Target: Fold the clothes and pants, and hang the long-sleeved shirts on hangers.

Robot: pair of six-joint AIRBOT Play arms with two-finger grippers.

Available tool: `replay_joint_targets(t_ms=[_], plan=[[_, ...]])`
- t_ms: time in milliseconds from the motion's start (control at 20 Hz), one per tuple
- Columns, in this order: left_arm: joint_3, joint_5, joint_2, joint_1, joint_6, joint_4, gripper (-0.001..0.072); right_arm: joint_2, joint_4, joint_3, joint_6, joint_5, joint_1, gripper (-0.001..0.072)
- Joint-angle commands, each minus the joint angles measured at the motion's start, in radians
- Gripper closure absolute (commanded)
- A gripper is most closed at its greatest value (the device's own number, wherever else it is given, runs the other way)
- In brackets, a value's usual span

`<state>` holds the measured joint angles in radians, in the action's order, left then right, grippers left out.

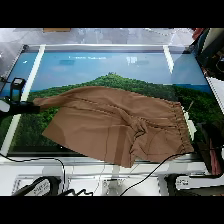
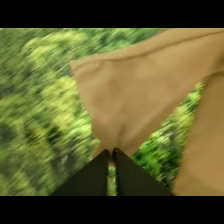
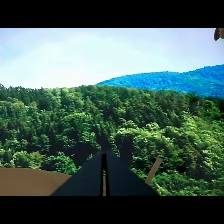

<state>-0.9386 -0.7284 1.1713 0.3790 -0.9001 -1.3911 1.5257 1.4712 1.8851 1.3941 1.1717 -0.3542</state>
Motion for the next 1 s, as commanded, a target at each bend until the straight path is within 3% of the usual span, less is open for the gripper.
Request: replay_joint_targets(t_ms=[0, 150, 250, 350, 400, 450, 550, 650, 950], plan=[[0.024, -0.074, -0.016, 0.042, 0.026, -0.029, -0.0013, 0.001, -0.002, 0.0, 0.0, -0.009, 0.0, 0.0679], [0.024, -0.137, -0.002, 0.038, 0.019, -0.029, 0.0017, 0.001, -0.002, 0.0, 0.0, -0.01, 0.0, 0.0679], [0.024, -0.019, 0.0, 0.039, -0.084, -0.027, 0.029, 0.002, -0.002, 0.0, 0.0, -0.011, 0.0, 0.0679], [0.018, 0.162, 0.023, 0.04, -0.314, 0.018, 0.0293, 0.003, -0.004, 0.0, 0.0, -0.013, 0.0, 0.0679], [-0.003, 0.177, 0.053, 0.039, -0.398, 0.04, 0.0293, 0.003, -0.005, 0.0, 0.0, -0.014, 0.0, 0.0679], [-0.04, 0.132, 0.102, 0.038, -0.425, 0.079, 0.0277, 0.003, -0.006, 0.0, 0.0, -0.013, 0.0, 0.0679], [-0.136, -0.024, 0.226, 0.04, -0.424, 0.146, 0.0249, 0.003, -0.008, 0.0, 0.0, -0.013, 0.0, 0.0679], [-0.237, -0.13, 0.342, 0.046, -0.425, 0.189, 0.0135, 0.003, -0.008, 0.0, 0.0, -0.013, 0.0, 0.0679], [-0.358, -0.153, 0.487, 0.049, -0.439, 0.224, 0.0127, 0.003, -0.008, 0.0, 0.0, -0.013, 0.0, 0.0679]])
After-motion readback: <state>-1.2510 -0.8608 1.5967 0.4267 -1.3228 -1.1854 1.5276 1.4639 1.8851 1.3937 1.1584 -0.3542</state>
